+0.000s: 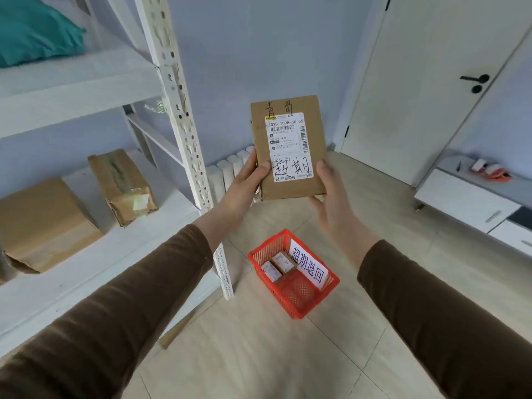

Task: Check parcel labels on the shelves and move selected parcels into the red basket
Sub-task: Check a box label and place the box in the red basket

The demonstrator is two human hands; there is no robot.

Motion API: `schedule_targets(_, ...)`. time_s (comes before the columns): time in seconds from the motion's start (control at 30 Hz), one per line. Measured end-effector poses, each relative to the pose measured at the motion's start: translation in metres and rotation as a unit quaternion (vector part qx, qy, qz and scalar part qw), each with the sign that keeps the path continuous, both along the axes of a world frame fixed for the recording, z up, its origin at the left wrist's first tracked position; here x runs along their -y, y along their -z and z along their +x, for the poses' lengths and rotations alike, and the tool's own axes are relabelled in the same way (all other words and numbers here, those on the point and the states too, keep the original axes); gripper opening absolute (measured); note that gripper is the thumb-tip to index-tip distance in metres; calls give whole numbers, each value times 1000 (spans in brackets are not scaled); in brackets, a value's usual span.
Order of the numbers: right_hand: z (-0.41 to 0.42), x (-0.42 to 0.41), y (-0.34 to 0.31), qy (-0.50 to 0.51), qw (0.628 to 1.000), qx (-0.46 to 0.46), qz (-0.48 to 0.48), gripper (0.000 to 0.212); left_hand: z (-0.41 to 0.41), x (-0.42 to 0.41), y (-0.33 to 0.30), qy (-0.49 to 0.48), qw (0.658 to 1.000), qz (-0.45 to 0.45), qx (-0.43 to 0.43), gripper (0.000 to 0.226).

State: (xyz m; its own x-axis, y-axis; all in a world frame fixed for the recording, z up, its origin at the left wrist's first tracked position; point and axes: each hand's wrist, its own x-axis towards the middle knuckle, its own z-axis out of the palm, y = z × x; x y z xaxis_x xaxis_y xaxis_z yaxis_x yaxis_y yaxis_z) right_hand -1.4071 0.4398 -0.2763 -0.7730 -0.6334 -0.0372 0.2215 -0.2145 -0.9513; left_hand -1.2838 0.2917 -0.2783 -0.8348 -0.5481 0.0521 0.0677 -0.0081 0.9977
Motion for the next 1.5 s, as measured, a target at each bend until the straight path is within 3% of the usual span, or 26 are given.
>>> schedule_targets(0.13,-47,-19,30,18,998,14,53,31,-48,-22,28,-5,999,28,27,55)
schedule_targets(0.3,-118,-42,73,-7,993,27,114,40,-112,-46,78,-18,995,62,73,56)
schedule_targets(0.43,-171,-51,113,-49,982,23,181,40,-150,-66,122,-55,990,78,99,29)
schedule_targets(0.7,-224,-36,202,-140,945,37,292,26,-189,-74,223,-119,957,206,164,45)
schedule_targets(0.93,-243,-16,330,-163,914,28,372,35,-203,-75,339,-171,914,295,219,56)
schedule_targets(1.03,-254,-12,386,-178,900,32,397,32,-209,-82,391,-195,901,319,219,40)
schedule_targets(1.23,-286,-1,519,-236,865,45,440,42,-239,-89,528,-229,873,341,263,53)
schedule_targets(1.5,-302,17,679,-294,830,78,467,30,-264,-88,686,-293,826,337,344,44)
